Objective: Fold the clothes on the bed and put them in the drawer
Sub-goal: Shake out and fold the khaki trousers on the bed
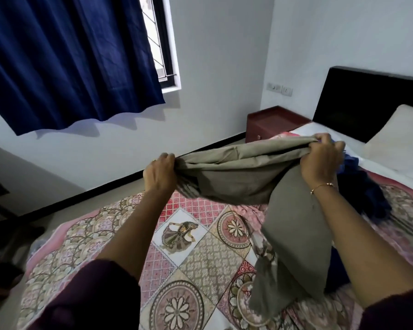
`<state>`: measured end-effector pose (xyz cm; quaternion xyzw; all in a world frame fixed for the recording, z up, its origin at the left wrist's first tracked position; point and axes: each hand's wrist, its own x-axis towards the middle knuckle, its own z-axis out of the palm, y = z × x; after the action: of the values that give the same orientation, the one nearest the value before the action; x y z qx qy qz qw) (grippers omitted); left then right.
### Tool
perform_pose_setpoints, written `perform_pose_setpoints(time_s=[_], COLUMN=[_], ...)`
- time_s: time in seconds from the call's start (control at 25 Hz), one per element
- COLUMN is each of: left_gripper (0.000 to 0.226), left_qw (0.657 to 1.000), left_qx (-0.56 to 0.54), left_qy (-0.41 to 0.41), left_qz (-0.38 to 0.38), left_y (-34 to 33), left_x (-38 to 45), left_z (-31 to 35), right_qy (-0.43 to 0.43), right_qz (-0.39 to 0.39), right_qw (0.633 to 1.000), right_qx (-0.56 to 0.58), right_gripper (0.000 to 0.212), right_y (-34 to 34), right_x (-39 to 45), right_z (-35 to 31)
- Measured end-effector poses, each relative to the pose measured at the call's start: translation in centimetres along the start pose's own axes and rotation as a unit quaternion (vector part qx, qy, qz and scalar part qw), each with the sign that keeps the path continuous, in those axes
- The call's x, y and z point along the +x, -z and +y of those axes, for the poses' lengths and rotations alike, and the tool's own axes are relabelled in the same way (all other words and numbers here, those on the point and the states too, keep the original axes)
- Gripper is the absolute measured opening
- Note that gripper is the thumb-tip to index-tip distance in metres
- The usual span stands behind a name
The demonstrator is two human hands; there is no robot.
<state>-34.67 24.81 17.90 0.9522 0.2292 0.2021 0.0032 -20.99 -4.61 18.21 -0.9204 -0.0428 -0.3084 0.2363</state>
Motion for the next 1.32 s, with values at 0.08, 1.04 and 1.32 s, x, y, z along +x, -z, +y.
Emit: perform_pose_setpoints(time_s=[0.08,1.04,1.32], left_gripper=[0.015,0.052,0.065], left_qw=[0.997,0.894,0.882], left_qx=[-0.053,-0.136,-0.071], left_qy=[0.041,0.349,0.293], left_qz=[0.035,-0.245,-0.363], left_y=[-2.2,-40.3,-39.2], left_x=[3.5,-6.5,-4.3], left_z=[0.0,-17.6,-17.1], right_qy=[0.047,0.242,0.24], right_qz=[0.106,-0.32,-0.287], right_qw=[0.992,0.912,0.921], right_qx=[0.055,0.086,0.108], right_gripper=[0.037,0.02,0.019], right_y=[-1.2,-34.1,-34.7], right_x=[0.3,-33.7,-34.1], right_z=[-0.8,7.6,8.0])
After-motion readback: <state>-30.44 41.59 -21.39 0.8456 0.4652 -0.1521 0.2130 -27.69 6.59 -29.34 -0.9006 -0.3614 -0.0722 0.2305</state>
